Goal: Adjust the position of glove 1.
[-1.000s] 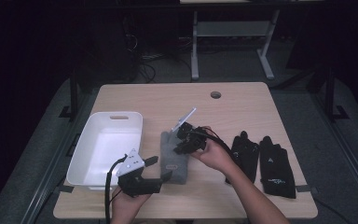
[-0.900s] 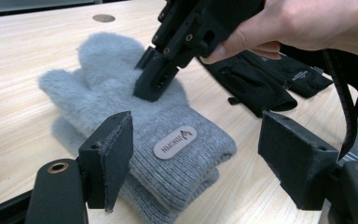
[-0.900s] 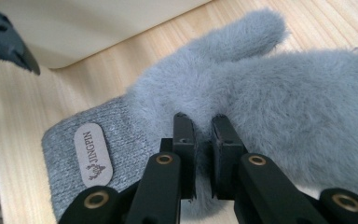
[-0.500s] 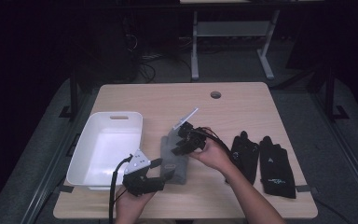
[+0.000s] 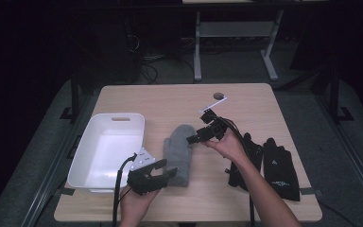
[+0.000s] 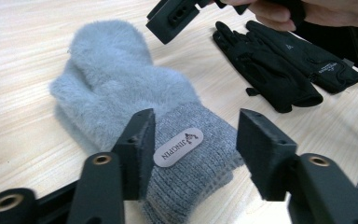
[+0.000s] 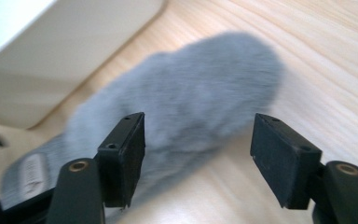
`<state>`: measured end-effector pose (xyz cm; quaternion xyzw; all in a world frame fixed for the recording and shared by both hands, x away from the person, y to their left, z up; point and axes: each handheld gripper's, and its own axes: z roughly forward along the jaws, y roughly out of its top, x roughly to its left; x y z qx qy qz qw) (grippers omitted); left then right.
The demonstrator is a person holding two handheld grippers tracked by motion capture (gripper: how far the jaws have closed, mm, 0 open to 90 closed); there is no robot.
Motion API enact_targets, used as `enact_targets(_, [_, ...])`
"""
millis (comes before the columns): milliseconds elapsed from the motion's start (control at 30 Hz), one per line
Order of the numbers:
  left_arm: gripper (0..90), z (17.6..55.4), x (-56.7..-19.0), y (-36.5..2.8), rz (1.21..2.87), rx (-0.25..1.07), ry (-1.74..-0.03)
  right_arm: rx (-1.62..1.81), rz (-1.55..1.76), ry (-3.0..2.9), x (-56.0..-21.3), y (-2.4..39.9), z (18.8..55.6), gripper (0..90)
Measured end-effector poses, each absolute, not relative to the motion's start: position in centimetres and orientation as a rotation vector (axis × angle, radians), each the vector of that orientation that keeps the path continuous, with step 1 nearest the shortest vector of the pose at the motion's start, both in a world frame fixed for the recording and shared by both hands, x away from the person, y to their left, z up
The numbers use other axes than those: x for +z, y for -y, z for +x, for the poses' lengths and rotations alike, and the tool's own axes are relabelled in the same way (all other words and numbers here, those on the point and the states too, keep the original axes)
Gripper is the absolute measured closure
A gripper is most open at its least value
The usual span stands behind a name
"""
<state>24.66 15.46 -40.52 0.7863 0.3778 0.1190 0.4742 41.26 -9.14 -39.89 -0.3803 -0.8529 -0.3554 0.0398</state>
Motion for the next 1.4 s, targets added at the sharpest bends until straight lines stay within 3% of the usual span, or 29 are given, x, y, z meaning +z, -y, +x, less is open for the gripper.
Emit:
enact_targets(200, [51.0, 24.6, -40.3, -15.4, 1.931, 0.288, -0.913, -1.091, -1.241, 2.493, -41.0, 9.4, 43.4, 34.6])
enact_targets(733, [45.2, 24.6, -40.2, -15.4, 1.93, 0.275, -0.913, -0.962, -1.319, 2.439, -44.5, 7.4, 45.3, 34.4])
enact_targets(867, [45.0, 24.6, -40.1, -15.6, 1.927, 0.279, -0.912, -0.934, -1.319, 2.407, -45.3, 7.2, 45.6, 42.3])
enact_targets(1100, [44.5, 24.6, -40.1, -15.7, 1.925, 0.275, -0.916, -0.957, -1.273, 2.348, -45.6, 7.2, 45.5, 72.0])
enact_targets(1400, [42.0, 24.6, -40.0, -15.9, 1.922, 0.261, -0.922, -0.989, -1.236, 2.441, -44.0, 7.8, 44.4, 78.5])
